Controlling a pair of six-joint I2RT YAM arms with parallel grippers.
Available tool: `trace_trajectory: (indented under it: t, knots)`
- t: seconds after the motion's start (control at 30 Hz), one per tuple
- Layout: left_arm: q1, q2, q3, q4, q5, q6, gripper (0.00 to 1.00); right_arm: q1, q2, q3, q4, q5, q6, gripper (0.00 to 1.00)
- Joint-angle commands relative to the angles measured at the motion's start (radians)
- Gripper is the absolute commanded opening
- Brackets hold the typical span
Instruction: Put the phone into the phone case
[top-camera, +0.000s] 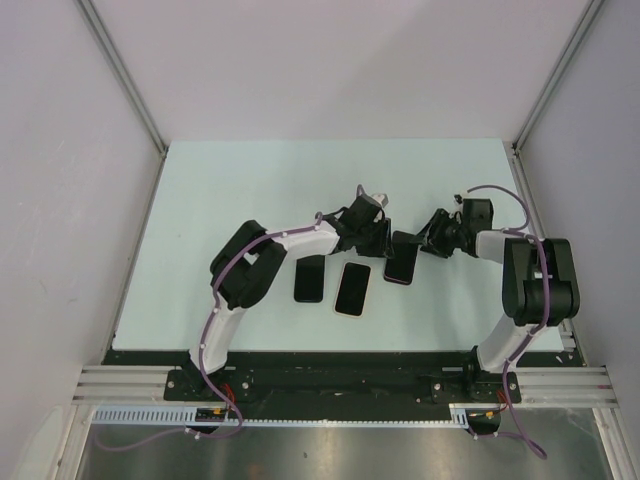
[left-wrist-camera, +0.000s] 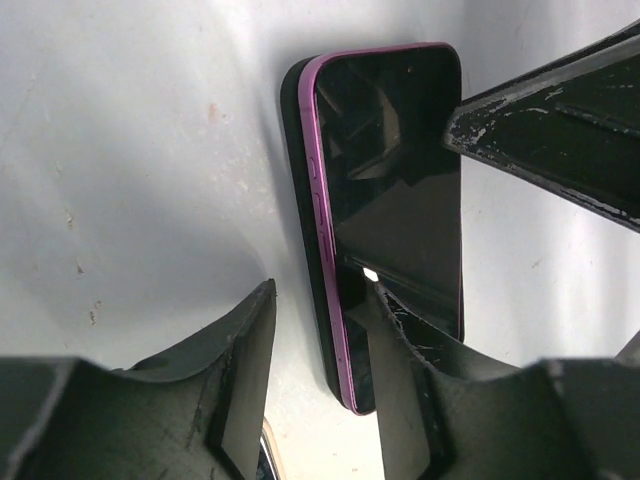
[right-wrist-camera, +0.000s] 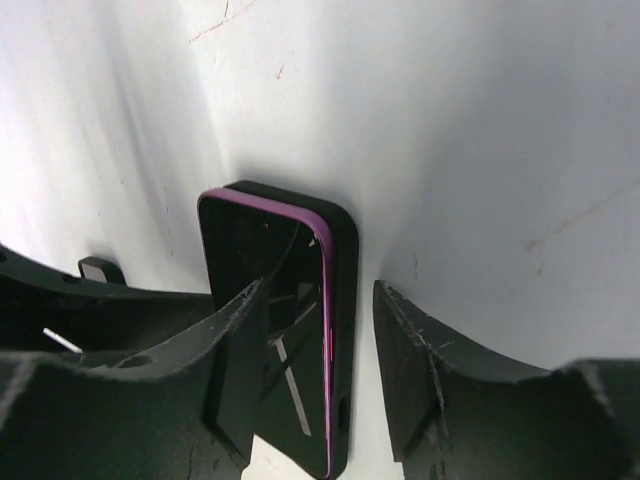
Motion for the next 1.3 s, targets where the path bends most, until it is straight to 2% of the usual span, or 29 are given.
trace_trajectory:
  t: [0.0, 0.07, 0.23, 0.6, 0.8, 0.9, 0.93, 1.03, 1.13, 1.27]
  knots:
    - [0.0, 0.021, 0.01, 0.015, 0.039, -0.025, 0.45, -0.007, -0.046, -0.069, 0.011, 0.016, 0.033, 0.54]
    - [-0.001, 0.014, -0.014, 0.041, 0.052, -0.045, 0.42, -0.006, -0.075, -0.101, 0.043, 0.04, 0.046, 0.58]
    - [0.0, 0.009, -0.065, 0.098, 0.085, -0.076, 0.35, -0.001, -0.081, -0.172, 0.09, 0.014, 0.07, 0.6]
    - [0.005, 0.015, -0.074, 0.109, 0.115, -0.094, 0.35, 0.013, -0.024, -0.227, 0.288, -0.119, 0.191, 0.62]
    - [0.013, 0.015, -0.096, 0.139, 0.14, -0.118, 0.35, -0.024, 0.0, -0.281, 0.576, -0.309, 0.361, 0.61]
    - [0.02, 0.023, -0.099, 0.152, 0.174, -0.135, 0.35, -0.03, 0.051, -0.308, 0.771, -0.389, 0.478, 0.6]
    - [0.022, 0.023, -0.102, 0.153, 0.181, -0.138, 0.34, -0.032, 0.072, -0.317, 0.888, -0.427, 0.51, 0.59]
    - [0.025, 0.017, -0.112, 0.195, 0.191, -0.145, 0.35, -0.033, 0.143, -0.353, 1.122, -0.463, 0.65, 0.57]
    - [0.027, 0.006, -0.128, 0.216, 0.195, -0.146, 0.35, -0.038, 0.209, -0.374, 1.282, -0.477, 0.747, 0.56]
    - [0.033, 0.009, -0.134, 0.234, 0.21, -0.152, 0.35, -0.045, 0.272, -0.376, 1.33, -0.487, 0.765, 0.53]
